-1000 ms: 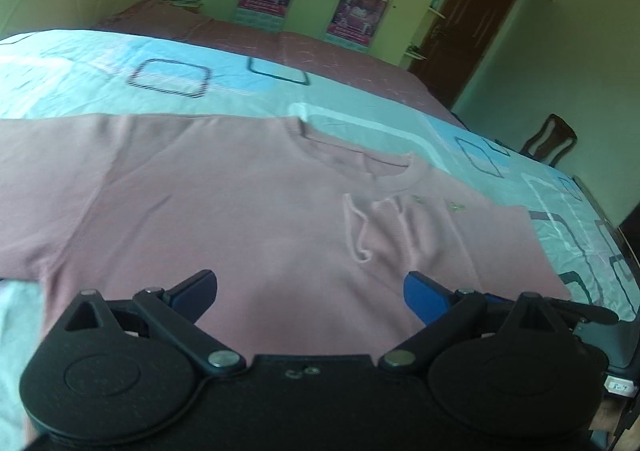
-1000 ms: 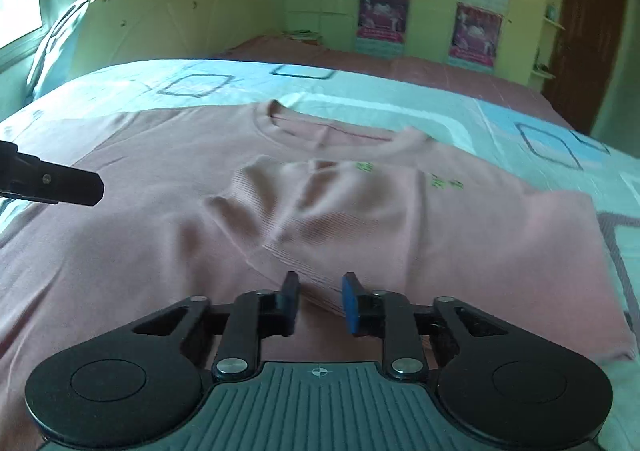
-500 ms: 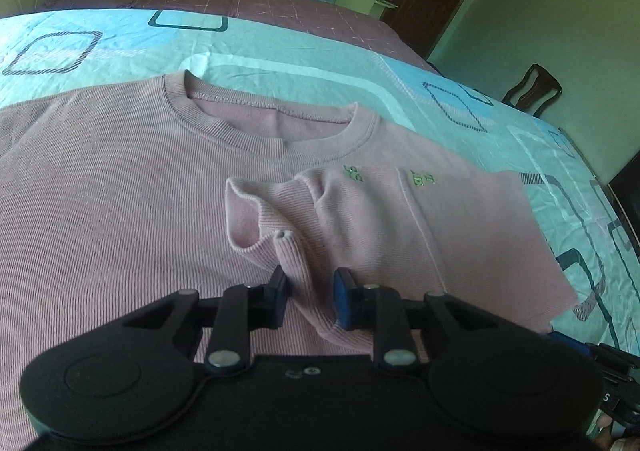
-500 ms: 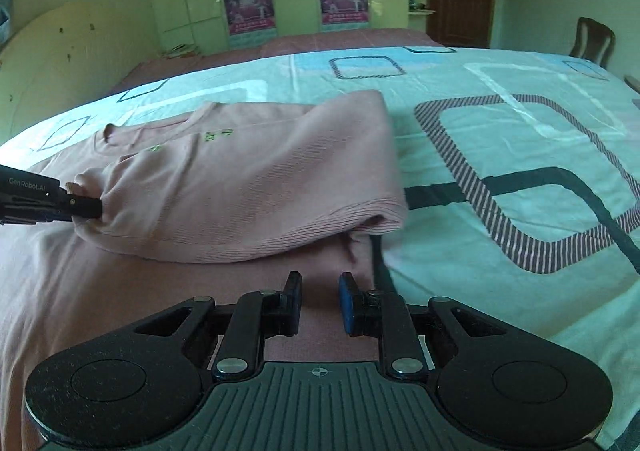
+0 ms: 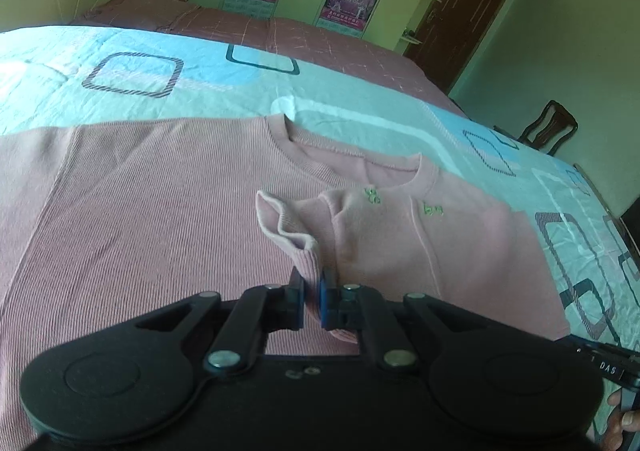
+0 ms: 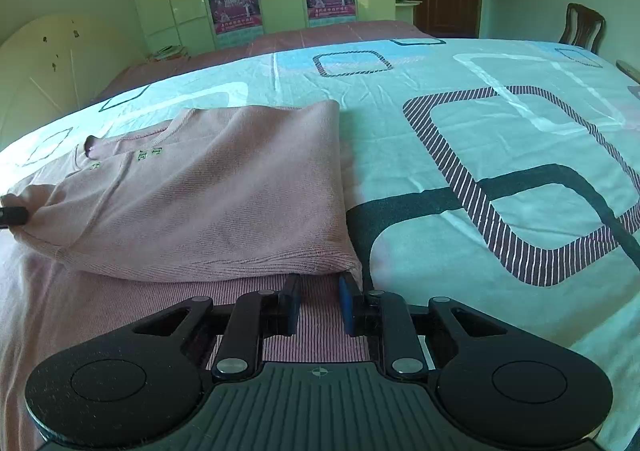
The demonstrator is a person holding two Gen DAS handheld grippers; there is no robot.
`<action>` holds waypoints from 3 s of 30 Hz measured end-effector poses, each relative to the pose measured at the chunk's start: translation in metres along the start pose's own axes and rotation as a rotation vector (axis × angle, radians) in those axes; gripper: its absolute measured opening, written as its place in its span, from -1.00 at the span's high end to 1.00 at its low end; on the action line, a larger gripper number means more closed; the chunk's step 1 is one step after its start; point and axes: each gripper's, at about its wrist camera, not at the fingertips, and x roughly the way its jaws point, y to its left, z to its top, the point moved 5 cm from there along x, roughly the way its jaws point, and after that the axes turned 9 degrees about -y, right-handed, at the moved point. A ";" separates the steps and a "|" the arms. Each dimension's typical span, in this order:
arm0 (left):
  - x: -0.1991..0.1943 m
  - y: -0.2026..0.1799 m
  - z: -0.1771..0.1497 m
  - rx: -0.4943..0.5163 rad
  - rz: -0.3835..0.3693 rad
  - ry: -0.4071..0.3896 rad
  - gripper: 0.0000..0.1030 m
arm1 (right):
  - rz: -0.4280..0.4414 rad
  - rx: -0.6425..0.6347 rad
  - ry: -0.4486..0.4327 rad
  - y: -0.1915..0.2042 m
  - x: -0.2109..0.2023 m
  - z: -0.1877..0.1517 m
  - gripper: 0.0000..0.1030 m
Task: Fold small clothes
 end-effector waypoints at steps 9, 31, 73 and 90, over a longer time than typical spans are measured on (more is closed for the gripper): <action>-0.008 0.012 -0.010 -0.029 -0.025 -0.009 0.23 | 0.003 -0.007 -0.030 -0.016 -0.019 0.009 0.60; 0.029 0.033 0.016 -0.041 -0.018 -0.093 0.91 | 0.142 0.287 -0.025 -0.060 0.092 0.094 0.59; -0.013 -0.027 -0.014 0.219 0.114 -0.168 0.11 | 0.075 -0.145 0.001 0.001 0.022 0.049 0.60; -0.020 -0.027 -0.034 0.286 0.114 -0.081 0.06 | 0.031 -0.116 0.011 0.007 0.001 0.021 0.60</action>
